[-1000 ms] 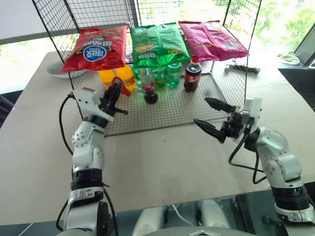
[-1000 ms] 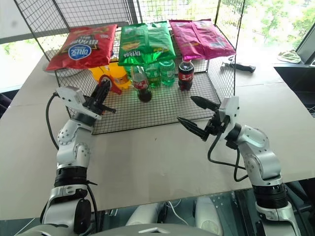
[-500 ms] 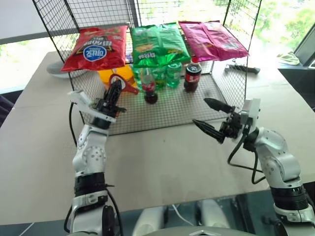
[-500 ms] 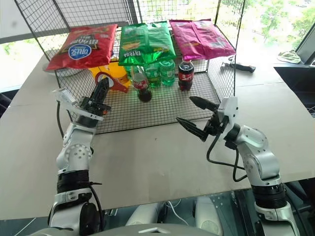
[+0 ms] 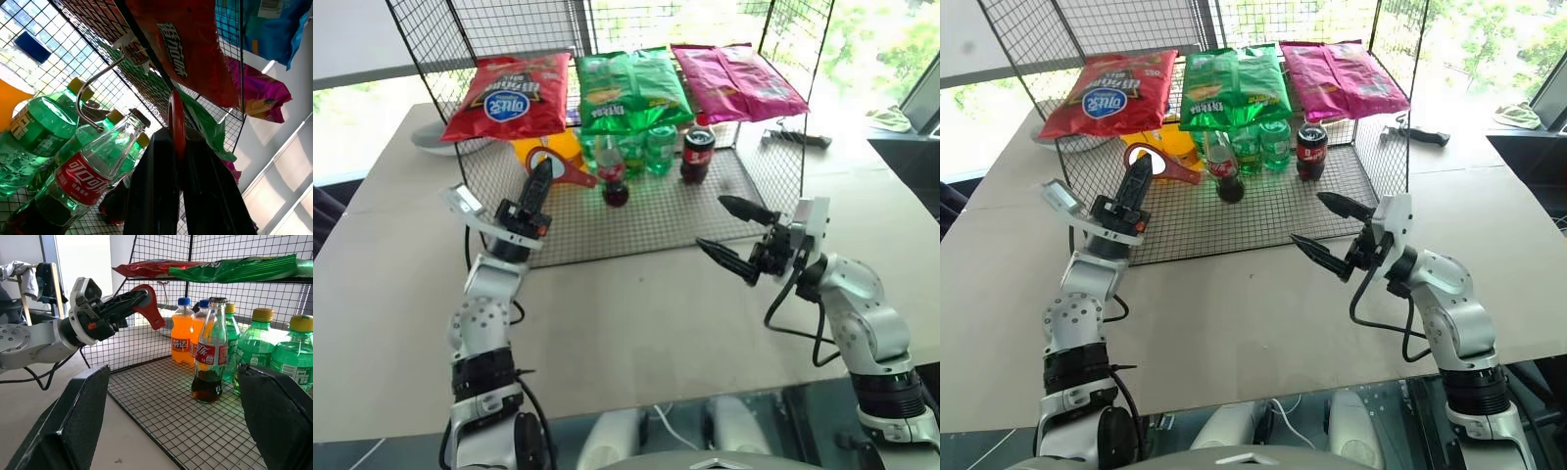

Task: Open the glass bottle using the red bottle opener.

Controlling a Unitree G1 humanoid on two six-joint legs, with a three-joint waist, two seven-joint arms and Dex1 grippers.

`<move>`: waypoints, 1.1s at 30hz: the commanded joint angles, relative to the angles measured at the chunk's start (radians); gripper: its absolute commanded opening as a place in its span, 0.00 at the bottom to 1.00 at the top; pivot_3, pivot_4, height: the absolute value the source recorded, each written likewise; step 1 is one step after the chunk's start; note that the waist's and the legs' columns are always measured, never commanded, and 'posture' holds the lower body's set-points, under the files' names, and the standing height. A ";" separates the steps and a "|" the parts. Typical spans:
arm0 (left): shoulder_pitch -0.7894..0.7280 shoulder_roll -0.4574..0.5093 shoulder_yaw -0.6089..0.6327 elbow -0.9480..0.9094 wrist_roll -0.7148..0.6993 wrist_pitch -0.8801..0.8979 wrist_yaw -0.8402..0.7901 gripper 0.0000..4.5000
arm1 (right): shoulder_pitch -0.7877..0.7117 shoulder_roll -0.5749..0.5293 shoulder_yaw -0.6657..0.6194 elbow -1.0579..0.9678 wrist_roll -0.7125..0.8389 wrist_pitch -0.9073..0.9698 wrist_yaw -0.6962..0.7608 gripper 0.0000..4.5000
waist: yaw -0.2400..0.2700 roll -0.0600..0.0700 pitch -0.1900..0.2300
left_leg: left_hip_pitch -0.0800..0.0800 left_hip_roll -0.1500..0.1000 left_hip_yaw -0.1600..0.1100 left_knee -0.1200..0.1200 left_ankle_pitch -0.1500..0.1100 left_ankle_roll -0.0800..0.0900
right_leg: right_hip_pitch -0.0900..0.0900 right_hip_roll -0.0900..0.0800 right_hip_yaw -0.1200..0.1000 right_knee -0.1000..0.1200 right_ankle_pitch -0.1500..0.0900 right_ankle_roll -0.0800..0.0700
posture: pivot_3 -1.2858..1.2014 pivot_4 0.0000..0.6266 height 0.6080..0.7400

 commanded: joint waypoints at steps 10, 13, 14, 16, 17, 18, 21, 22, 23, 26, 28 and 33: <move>0.051 0.007 -0.060 -0.098 -0.080 0.153 -0.054 0.01 | -0.050 0.003 0.038 -0.051 0.013 0.177 -0.118 0.93 | 0.004 0.000 0.000 | -0.001 0.000 -0.001 0.000 0.000 0.000 | 0.000 0.000 0.000 -0.001 0.000 0.000 | 0.52 0.24 1.00; 0.060 0.020 -0.121 -0.125 -0.098 0.246 -0.096 0.01 | -0.079 -0.021 0.090 -0.100 0.057 0.352 -0.135 0.93 | 0.016 -0.001 0.000 | -0.001 0.000 -0.001 0.000 0.000 0.000 | 0.000 0.000 0.000 -0.001 0.000 0.000 | 0.52 0.24 1.00; 0.059 0.023 -0.136 -0.128 -0.102 0.269 -0.105 0.01 | -0.089 -0.029 0.103 -0.105 0.060 0.405 -0.151 0.93 | 0.021 -0.001 0.000 | -0.001 -0.001 -0.001 0.000 0.000 0.000 | 0.000 0.000 0.000 -0.001 0.000 0.000 | 0.52 0.24 1.00; 0.053 0.032 -0.168 -0.131 -0.103 0.312 -0.125 0.01 | -0.112 -0.044 0.123 -0.111 0.098 0.522 -0.157 0.93 | 0.022 -0.001 0.000 | -0.001 -0.001 -0.002 0.000 0.000 0.000 | 0.000 0.000 -0.001 -0.001 0.000 0.000 | 0.52 0.24 1.00; 0.051 0.043 -0.193 -0.135 -0.095 0.337 -0.141 0.01 | -0.126 -0.057 0.141 -0.115 0.119 0.591 -0.154 0.93 | 0.019 -0.001 0.001 | -0.002 -0.001 -0.002 0.000 0.000 0.000 | 0.000 0.000 -0.001 -0.001 0.000 0.000 | 0.52 0.24 1.00; 0.048 0.051 -0.210 -0.136 -0.089 0.352 -0.152 0.01 | -0.137 -0.067 0.150 -0.118 0.134 0.639 -0.153 0.93 | 0.017 -0.001 0.001 | -0.002 -0.001 -0.002 0.000 0.000 0.000 | 0.000 0.000 -0.001 -0.001 0.000 0.000 | 0.52 0.24 1.00; 0.037 0.073 -0.254 -0.133 -0.066 0.383 -0.187 0.01 | -0.166 -0.064 0.162 -0.121 0.189 0.732 -0.143 0.93 | 0.011 -0.001 0.001 | -0.003 0.000 -0.002 -0.001 0.000 0.000 | -0.001 0.000 -0.001 -0.002 0.000 -0.001 | 0.52 0.24 1.00; 0.031 0.077 -0.266 -0.131 -0.058 0.389 -0.197 0.01 | -0.177 -0.055 0.160 -0.120 0.217 0.764 -0.138 0.93 | 0.005 -0.001 0.001 | -0.003 0.000 -0.002 -0.002 0.000 0.000 | -0.001 0.001 -0.001 -0.002 0.000 -0.001 | 0.52 0.24 1.00; 0.026 0.079 -0.274 -0.129 -0.053 0.392 -0.204 0.01 | -0.185 -0.049 0.156 -0.120 0.237 0.787 -0.137 0.93 | 0.001 -0.001 0.001 | -0.003 0.000 -0.002 -0.002 0.000 0.000 | -0.002 0.001 -0.001 -0.002 0.000 -0.001 | 0.52 0.24 1.00; 0.011 0.090 -0.296 -0.111 -0.013 0.389 -0.229 0.01 | -0.216 -0.029 0.131 -0.125 0.324 0.865 -0.136 0.93 | -0.005 -0.001 0.001 | -0.004 0.000 -0.002 -0.002 0.000 0.000 | -0.002 0.000 -0.001 -0.003 0.000 -0.001 | 0.52 0.24 1.00; 0.007 0.094 -0.300 -0.103 0.002 0.388 -0.242 0.01 | -0.232 -0.021 0.116 -0.121 0.348 0.887 -0.154 0.93 | -0.005 -0.002 0.001 | -0.004 0.000 -0.002 -0.002 0.000 0.000 | -0.002 0.000 -0.001 -0.003 0.000 -0.001 | 0.52 0.24 1.00; 0.008 0.099 -0.309 -0.092 0.048 0.379 -0.269 0.01 | -0.267 -0.004 0.082 -0.122 0.416 0.930 -0.177 0.93 | -0.005 -0.001 0.001 | -0.004 0.000 -0.002 -0.002 0.000 0.000 | -0.002 0.000 -0.001 -0.004 0.000 -0.001 | 0.52 0.24 1.00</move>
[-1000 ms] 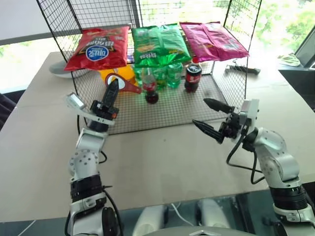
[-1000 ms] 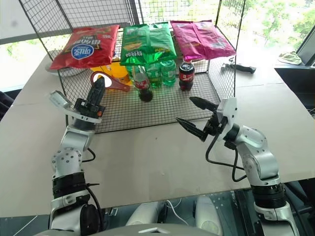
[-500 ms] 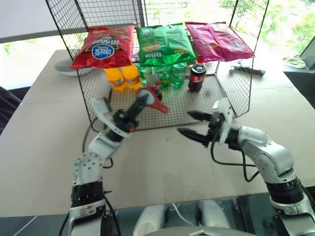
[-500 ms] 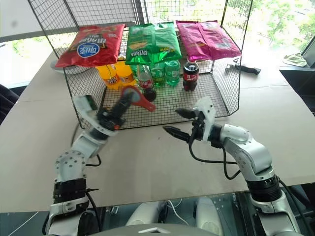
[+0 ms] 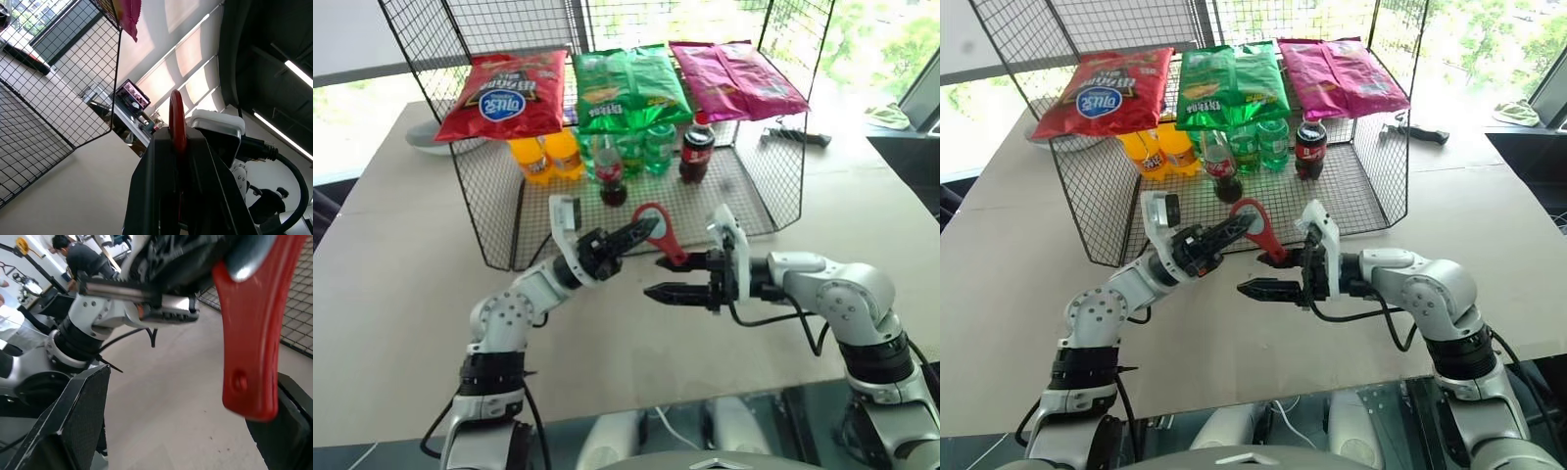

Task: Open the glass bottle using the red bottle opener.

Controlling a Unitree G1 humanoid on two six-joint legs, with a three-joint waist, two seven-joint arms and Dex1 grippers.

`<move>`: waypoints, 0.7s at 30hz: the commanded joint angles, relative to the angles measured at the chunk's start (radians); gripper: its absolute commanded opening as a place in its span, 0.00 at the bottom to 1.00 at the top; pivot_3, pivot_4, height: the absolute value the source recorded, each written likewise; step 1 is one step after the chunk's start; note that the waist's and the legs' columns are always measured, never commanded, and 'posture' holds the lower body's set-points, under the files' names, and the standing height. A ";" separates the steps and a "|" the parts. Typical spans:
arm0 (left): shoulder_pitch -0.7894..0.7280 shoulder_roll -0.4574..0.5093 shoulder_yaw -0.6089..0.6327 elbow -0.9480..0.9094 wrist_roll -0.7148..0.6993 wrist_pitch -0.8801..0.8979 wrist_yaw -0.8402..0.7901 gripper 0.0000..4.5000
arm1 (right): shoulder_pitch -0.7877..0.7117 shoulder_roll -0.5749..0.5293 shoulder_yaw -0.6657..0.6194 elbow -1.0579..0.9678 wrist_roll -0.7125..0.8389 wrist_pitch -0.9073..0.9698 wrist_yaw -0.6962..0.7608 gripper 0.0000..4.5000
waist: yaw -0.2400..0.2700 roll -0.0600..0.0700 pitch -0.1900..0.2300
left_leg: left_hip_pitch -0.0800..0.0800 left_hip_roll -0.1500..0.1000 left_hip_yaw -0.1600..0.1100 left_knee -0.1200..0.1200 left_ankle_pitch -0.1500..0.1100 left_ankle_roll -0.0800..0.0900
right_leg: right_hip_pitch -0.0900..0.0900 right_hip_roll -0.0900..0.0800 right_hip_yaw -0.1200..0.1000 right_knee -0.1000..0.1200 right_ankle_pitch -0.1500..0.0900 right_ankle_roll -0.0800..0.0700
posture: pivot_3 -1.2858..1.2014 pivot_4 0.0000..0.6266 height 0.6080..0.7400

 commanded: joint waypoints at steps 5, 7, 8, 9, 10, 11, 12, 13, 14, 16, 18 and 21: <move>-0.012 0.001 -0.002 0.005 0.041 -0.018 -0.041 0.00 | -0.035 0.003 -0.044 -0.041 0.086 0.054 -0.015 0.72 | 0.000 0.000 0.000 | -0.002 0.000 0.000 0.000 0.000 0.000 | -0.003 0.000 0.000 0.000 0.000 0.000 | 0.52 0.24 1.00; -0.013 -0.002 0.000 0.007 0.046 -0.019 -0.045 0.00 | -0.032 -0.005 -0.039 -0.047 0.086 0.059 -0.012 0.53 | 0.001 0.000 0.000 | -0.003 0.000 0.000 0.000 0.000 0.000 | -0.004 0.000 0.000 0.000 0.000 0.000 | 0.52 0.24 1.00; -0.014 -0.002 -0.001 0.009 0.050 -0.020 -0.047 0.00 | -0.032 -0.005 -0.039 -0.047 0.087 0.060 -0.013 0.42 | 0.000 0.000 0.000 | -0.003 0.000 0.000 0.000 0.000 0.000 | -0.004 0.000 0.000 0.000 0.000 0.000 | 0.52 0.24 1.00; -0.014 -0.003 -0.003 0.010 0.054 -0.022 -0.051 0.00 | -0.032 -0.004 -0.039 -0.047 0.088 0.060 -0.016 0.32 | 0.000 0.000 0.000 | -0.004 0.000 0.000 0.000 0.000 0.000 | -0.004 0.000 0.000 0.000 0.000 0.000 | 0.52 0.24 1.00; -0.014 -0.003 -0.005 0.012 0.057 -0.023 -0.054 0.00 | -0.032 -0.003 -0.039 -0.046 0.089 0.060 -0.018 0.20 | 0.000 0.000 0.000 | -0.004 0.000 0.000 0.000 0.000 0.000 | -0.004 0.000 0.000 0.000 0.000 0.000 | 0.52 0.24 1.00; -0.013 -0.005 -0.007 0.014 0.060 -0.027 -0.056 0.00 | -0.032 -0.003 -0.038 -0.046 0.089 0.060 -0.019 0.12 | 0.000 0.000 0.000 | -0.004 0.000 0.000 0.000 0.000 0.000 | -0.004 0.000 0.000 0.000 0.000 0.000 | 0.52 0.24 1.00; -0.013 -0.007 -0.009 0.015 0.065 -0.031 -0.057 0.00 | -0.031 -0.004 -0.038 -0.046 0.088 0.060 -0.020 0.01 | 0.000 0.000 0.000 | -0.004 0.000 0.000 0.000 0.000 0.000 | -0.004 0.000 0.000 0.000 0.000 0.000 | 0.52 0.24 1.00; -0.013 -0.010 -0.010 0.018 0.072 -0.040 -0.057 0.00 | -0.031 -0.006 -0.036 -0.045 0.087 0.059 -0.019 0.01 | 0.000 0.000 0.000 | -0.004 0.000 0.000 0.000 0.000 0.000 | -0.005 0.000 0.000 0.000 0.000 0.000 | 0.52 0.24 1.00; -0.014 -0.012 -0.009 0.020 0.076 -0.044 -0.058 0.00 | -0.030 -0.008 -0.035 -0.044 0.085 0.059 -0.018 0.01 | 0.000 0.000 0.000 | -0.004 0.000 0.000 0.000 0.000 0.000 | -0.005 0.000 0.000 0.000 0.000 0.000 | 0.52 0.24 1.00; -0.015 -0.016 -0.011 0.023 0.089 -0.064 -0.065 0.00 | -0.027 -0.011 -0.032 -0.042 0.079 0.058 -0.018 0.01 | 0.000 0.000 0.000 | -0.005 0.000 0.000 0.000 0.000 0.000 | -0.005 0.000 0.000 0.000 0.000 0.000 | 0.52 0.24 1.00; -0.015 -0.021 -0.010 0.024 0.095 -0.079 -0.065 0.00 | -0.023 -0.016 -0.030 -0.041 0.073 0.057 -0.018 0.01 | 0.000 0.000 0.000 | -0.005 0.000 0.000 0.000 0.000 0.000 | -0.005 0.000 0.000 0.000 0.000 0.000 | 0.52 0.24 1.00; -0.019 -0.032 -0.003 0.032 0.109 -0.108 -0.064 0.00 | -0.018 -0.017 -0.032 -0.034 0.063 0.051 -0.021 0.01 | 0.000 0.000 0.000 | -0.006 0.000 0.000 0.000 0.000 0.000 | -0.006 0.000 0.000 0.000 0.000 0.000 | 0.52 0.24 1.00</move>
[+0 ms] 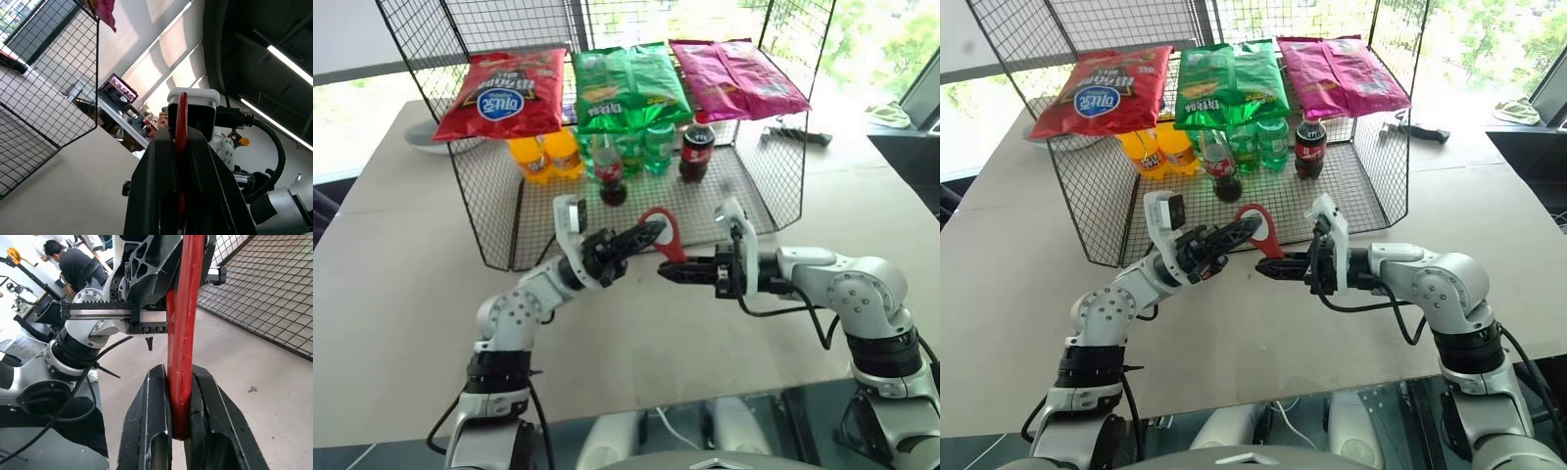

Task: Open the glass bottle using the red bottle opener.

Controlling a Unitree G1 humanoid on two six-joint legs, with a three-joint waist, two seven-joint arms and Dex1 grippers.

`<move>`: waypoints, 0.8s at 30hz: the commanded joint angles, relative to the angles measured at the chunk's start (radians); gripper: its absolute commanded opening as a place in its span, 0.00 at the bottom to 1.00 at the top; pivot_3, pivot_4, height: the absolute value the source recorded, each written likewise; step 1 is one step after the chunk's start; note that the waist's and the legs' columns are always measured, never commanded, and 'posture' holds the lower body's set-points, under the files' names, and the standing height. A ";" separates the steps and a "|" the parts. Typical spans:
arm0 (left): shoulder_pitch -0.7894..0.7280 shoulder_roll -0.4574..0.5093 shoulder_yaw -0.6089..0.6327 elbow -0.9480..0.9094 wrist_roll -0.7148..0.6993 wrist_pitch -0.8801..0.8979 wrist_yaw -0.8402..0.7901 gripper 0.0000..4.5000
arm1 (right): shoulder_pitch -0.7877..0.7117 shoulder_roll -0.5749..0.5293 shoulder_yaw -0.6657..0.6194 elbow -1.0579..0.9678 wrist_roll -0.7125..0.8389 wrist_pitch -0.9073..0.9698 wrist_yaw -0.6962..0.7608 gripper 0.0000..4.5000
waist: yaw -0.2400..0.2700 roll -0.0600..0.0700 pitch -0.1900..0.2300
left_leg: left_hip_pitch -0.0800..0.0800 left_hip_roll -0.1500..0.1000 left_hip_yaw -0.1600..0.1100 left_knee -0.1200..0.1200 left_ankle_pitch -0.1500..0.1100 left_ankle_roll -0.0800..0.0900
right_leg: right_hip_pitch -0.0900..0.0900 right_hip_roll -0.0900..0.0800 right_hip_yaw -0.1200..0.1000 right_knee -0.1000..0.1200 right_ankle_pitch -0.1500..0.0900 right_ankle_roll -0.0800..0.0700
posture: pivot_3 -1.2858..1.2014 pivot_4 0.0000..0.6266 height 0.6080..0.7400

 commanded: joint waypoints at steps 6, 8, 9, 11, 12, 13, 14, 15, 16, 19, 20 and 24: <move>-0.013 -0.006 0.036 0.045 0.079 -0.086 0.029 0.54 | 0.012 -0.013 -0.005 -0.031 -0.012 -0.036 0.021 0.00 | 0.000 -0.001 0.000 | -0.008 0.000 0.000 0.002 0.000 0.000 | -0.008 0.000 0.000 0.002 0.000 0.000 | 0.52 0.24 1.00; -0.011 -0.006 0.041 0.047 0.087 -0.093 0.035 0.75 | 0.022 -0.026 -0.020 -0.023 -0.020 -0.049 0.022 0.00 | 0.000 -0.001 0.000 | -0.008 0.000 0.000 0.002 0.000 0.000 | -0.008 0.000 0.000 0.002 0.000 0.000 | 0.52 0.24 1.00; -0.011 -0.011 0.050 0.047 0.088 -0.101 0.045 0.86 | 0.030 -0.036 -0.028 -0.018 -0.026 -0.058 0.024 0.00 | 0.000 -0.001 0.000 | -0.008 0.000 0.000 0.002 0.000 0.000 | -0.008 0.000 0.000 0.002 0.000 0.000 | 0.52 0.24 1.00; -0.010 -0.013 0.063 0.043 0.084 -0.106 0.048 0.99 | 0.045 -0.050 -0.041 -0.007 -0.039 -0.078 0.021 0.00 | 0.002 -0.001 -0.001 | -0.008 0.000 0.000 0.002 0.000 0.000 | -0.008 0.000 0.000 0.002 0.000 0.000 | 0.52 0.24 1.00; -0.009 -0.021 0.075 0.040 0.086 -0.118 0.063 0.99 | 0.054 -0.057 -0.051 -0.001 -0.044 -0.088 0.020 0.00 | 0.002 -0.001 -0.001 | -0.008 0.000 0.000 0.002 0.000 0.000 | -0.008 0.000 0.000 0.002 0.000 0.000 | 0.52 0.24 1.00; -0.008 -0.025 0.083 0.036 0.079 -0.118 0.070 0.99 | 0.063 -0.063 -0.060 0.004 -0.048 -0.096 0.019 0.00 | 0.002 -0.002 -0.001 | -0.008 0.000 0.000 0.002 0.000 0.000 | -0.008 0.000 0.000 0.002 0.000 0.000 | 0.52 0.24 1.00; -0.002 -0.027 0.086 0.026 0.078 -0.118 0.074 0.99 | 0.075 -0.069 -0.071 0.011 -0.057 -0.110 0.016 0.00 | 0.001 -0.002 -0.001 | -0.008 0.000 0.000 0.002 0.000 0.000 | -0.008 0.000 0.000 0.002 0.000 0.000 | 0.52 0.24 1.00; 0.004 -0.033 0.091 0.018 0.086 -0.128 0.086 0.99 | 0.089 -0.075 -0.085 0.019 -0.070 -0.126 0.008 0.00 | 0.002 -0.002 -0.001 | -0.008 0.000 0.000 0.002 0.000 0.000 | -0.008 0.000 0.000 0.002 0.000 0.000 | 0.52 0.24 1.00; 0.008 -0.040 0.094 0.011 0.091 -0.136 0.098 0.99 | 0.101 -0.079 -0.096 0.026 -0.083 -0.142 0.002 0.00 | 0.002 -0.002 -0.001 | -0.008 0.000 0.000 0.002 0.000 0.000 | -0.008 0.000 0.000 0.002 0.000 0.000 | 0.52 0.24 1.00; 0.017 -0.067 0.092 0.011 0.164 -0.225 0.148 0.99 | 0.132 -0.080 -0.121 0.045 -0.140 -0.210 -0.027 0.00 | 0.002 -0.002 -0.001 | -0.008 0.000 0.000 0.002 0.000 0.000 | -0.008 0.000 0.000 0.002 0.000 0.000 | 0.52 0.24 1.00; 0.010 -0.085 0.093 0.026 0.221 -0.298 0.184 0.99 | 0.139 -0.073 -0.132 0.051 -0.156 -0.234 -0.041 0.00 | 0.002 -0.002 -0.001 | -0.008 0.000 0.001 0.003 0.000 0.000 | -0.008 0.000 0.000 0.002 0.000 0.000 | 0.52 0.24 1.00; -0.048 -0.142 0.120 0.114 0.383 -0.564 0.280 0.99 | 0.152 -0.050 -0.152 0.057 -0.185 -0.284 -0.070 0.00 | 0.005 -0.002 -0.001 | -0.008 0.000 0.001 0.003 0.001 -0.001 | -0.008 0.000 0.000 0.004 0.000 0.000 | 0.52 0.24 1.00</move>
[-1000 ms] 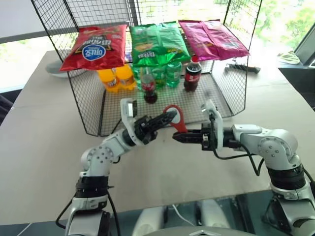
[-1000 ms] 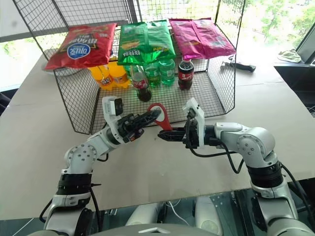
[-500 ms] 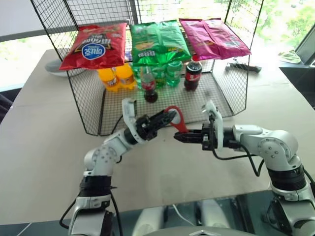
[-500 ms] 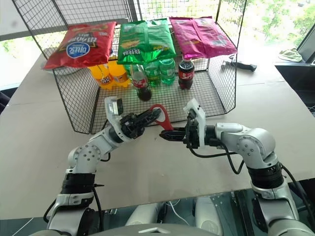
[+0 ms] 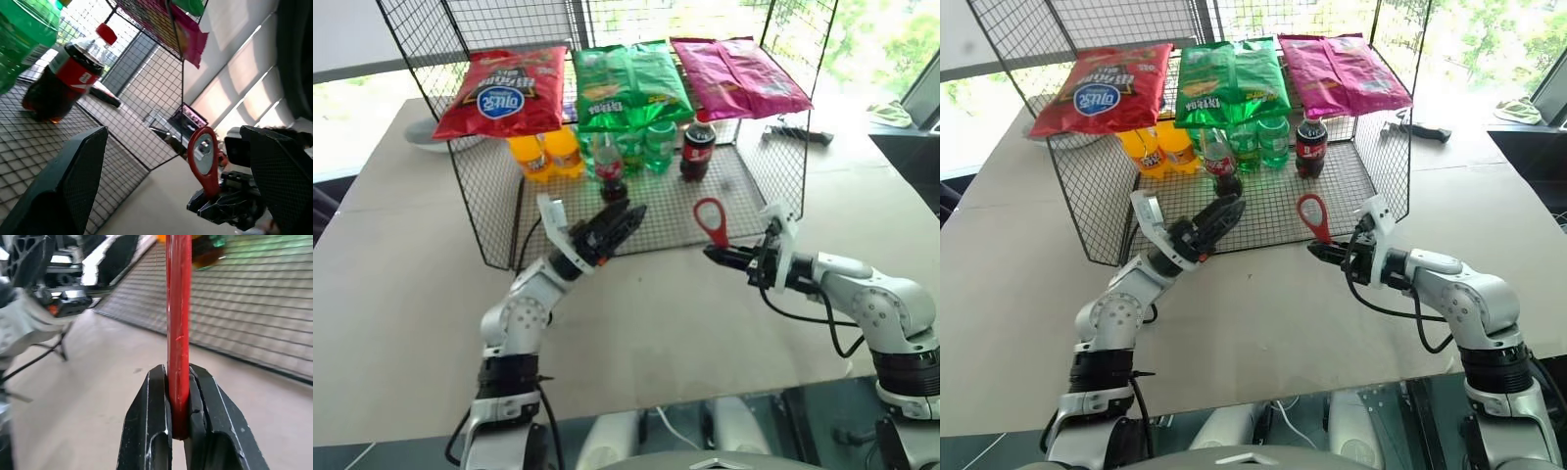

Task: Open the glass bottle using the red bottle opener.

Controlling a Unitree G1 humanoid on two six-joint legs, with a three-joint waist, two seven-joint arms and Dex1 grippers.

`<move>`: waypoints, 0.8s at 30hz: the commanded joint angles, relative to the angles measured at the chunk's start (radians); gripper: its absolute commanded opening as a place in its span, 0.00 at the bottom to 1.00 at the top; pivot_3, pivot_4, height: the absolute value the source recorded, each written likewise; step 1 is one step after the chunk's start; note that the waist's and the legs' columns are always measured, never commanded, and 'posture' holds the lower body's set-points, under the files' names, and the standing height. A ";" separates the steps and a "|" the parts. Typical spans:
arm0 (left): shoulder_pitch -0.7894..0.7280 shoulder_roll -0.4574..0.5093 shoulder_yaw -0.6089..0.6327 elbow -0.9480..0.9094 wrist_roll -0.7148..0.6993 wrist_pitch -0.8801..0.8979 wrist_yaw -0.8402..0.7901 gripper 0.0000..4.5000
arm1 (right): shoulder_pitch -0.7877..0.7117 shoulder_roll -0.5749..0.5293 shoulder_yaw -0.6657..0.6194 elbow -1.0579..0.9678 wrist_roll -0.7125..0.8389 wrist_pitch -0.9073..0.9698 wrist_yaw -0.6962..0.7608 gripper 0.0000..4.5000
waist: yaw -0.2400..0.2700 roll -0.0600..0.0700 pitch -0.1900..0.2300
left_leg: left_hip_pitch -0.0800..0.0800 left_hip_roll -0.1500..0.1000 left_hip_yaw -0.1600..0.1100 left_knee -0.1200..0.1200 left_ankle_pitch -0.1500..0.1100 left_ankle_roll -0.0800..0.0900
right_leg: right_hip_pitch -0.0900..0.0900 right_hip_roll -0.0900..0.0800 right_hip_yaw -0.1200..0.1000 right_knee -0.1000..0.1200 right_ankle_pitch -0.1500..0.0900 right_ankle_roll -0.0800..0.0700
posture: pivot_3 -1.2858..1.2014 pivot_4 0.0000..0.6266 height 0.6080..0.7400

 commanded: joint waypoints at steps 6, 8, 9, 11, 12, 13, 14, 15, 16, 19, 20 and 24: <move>-0.170 0.016 -0.041 0.298 0.457 -0.607 0.152 0.99 | 0.003 0.053 -0.037 -0.013 -0.051 -0.121 -0.042 0.00 | 0.001 -0.001 -0.001 | 0.000 0.000 0.001 0.001 0.000 0.000 | 0.000 0.000 0.000 0.001 0.000 0.000 | 0.52 0.24 1.00; -0.205 0.016 -0.048 0.368 0.489 -0.666 0.158 0.99 | -0.001 0.062 -0.034 -0.015 -0.057 -0.134 -0.051 0.00 | 0.002 -0.001 -0.001 | 0.000 -0.001 0.000 0.001 0.000 0.000 | 0.000 0.000 0.000 0.001 0.000 0.000 | 0.52 0.24 1.00; -0.233 0.021 -0.055 0.422 0.519 -0.699 0.173 0.99 | -0.005 0.071 -0.033 -0.021 -0.060 -0.141 -0.058 0.00 | 0.003 -0.001 -0.001 | -0.001 -0.001 0.000 0.001 0.000 0.000 | 0.000 0.000 0.000 0.001 0.000 0.000 | 0.52 0.24 1.00; -0.291 0.024 -0.063 0.524 0.553 -0.746 0.192 0.99 | -0.010 0.088 -0.030 -0.030 -0.069 -0.157 -0.073 0.00 | 0.004 -0.001 -0.001 | -0.001 -0.001 0.000 0.002 0.000 0.000 | 0.000 0.000 -0.001 0.001 0.000 0.000 | 0.52 0.24 1.00; -0.318 0.028 -0.069 0.572 0.578 -0.775 0.207 0.99 | -0.011 0.095 -0.028 -0.034 -0.073 -0.164 -0.079 0.00 | 0.004 -0.001 0.000 | -0.001 -0.001 0.000 0.002 0.000 0.000 | 0.000 0.000 -0.001 0.001 0.000 0.000 | 0.52 0.24 1.00; -0.340 0.025 -0.069 0.610 0.583 -0.795 0.209 0.99 | -0.011 0.099 -0.027 -0.037 -0.077 -0.169 -0.083 0.00 | 0.004 -0.002 0.000 | -0.001 -0.001 0.000 0.002 0.000 0.000 | 0.000 0.000 -0.001 0.001 0.000 0.000 | 0.52 0.24 1.00; -0.369 0.024 -0.067 0.657 0.594 -0.813 0.223 0.99 | -0.010 0.104 -0.027 -0.039 -0.079 -0.174 -0.086 0.00 | 0.002 -0.002 0.000 | -0.001 -0.001 0.000 0.003 0.000 0.000 | 0.000 0.000 -0.001 0.002 0.000 0.000 | 0.52 0.24 1.00; -0.397 0.025 -0.067 0.704 0.609 -0.838 0.239 0.99 | -0.008 0.106 -0.027 -0.042 -0.082 -0.178 -0.090 0.00 | 0.002 -0.002 0.000 | -0.001 -0.001 0.000 0.003 0.000 0.000 | 0.000 0.000 -0.001 0.002 0.000 0.000 | 0.52 0.24 1.00; -0.423 0.022 -0.060 0.743 0.609 -0.855 0.248 0.99 | -0.006 0.106 -0.026 -0.045 -0.086 -0.181 -0.093 0.00 | 0.002 -0.002 0.000 | -0.001 -0.001 -0.001 0.004 0.000 0.000 | 0.000 0.000 -0.001 0.003 0.000 0.000 | 0.52 0.24 1.00; -0.485 0.020 -0.053 0.836 0.628 -0.890 0.289 0.99 | 0.005 0.103 -0.032 -0.056 -0.089 -0.184 -0.099 0.00 | -0.004 -0.002 0.000 | -0.001 -0.001 -0.001 0.005 0.000 0.000 | 0.000 0.000 -0.001 0.004 0.000 0.000 | 0.52 0.24 1.00; -0.502 0.019 -0.055 0.862 0.636 -0.895 0.300 0.99 | 0.007 0.101 -0.036 -0.059 -0.089 -0.185 -0.101 0.00 | -0.004 -0.002 0.000 | -0.001 -0.001 -0.001 0.005 0.000 0.000 | 0.000 0.000 -0.001 0.004 0.000 0.000 | 0.52 0.24 1.00; -0.561 0.014 -0.064 0.965 0.656 -0.891 0.327 0.99 | 0.014 0.100 -0.044 -0.066 -0.095 -0.196 -0.113 0.00 | -0.005 -0.002 0.000 | -0.002 -0.002 -0.001 0.009 0.000 0.000 | -0.001 0.000 -0.002 0.007 0.000 0.000 | 0.52 0.24 1.00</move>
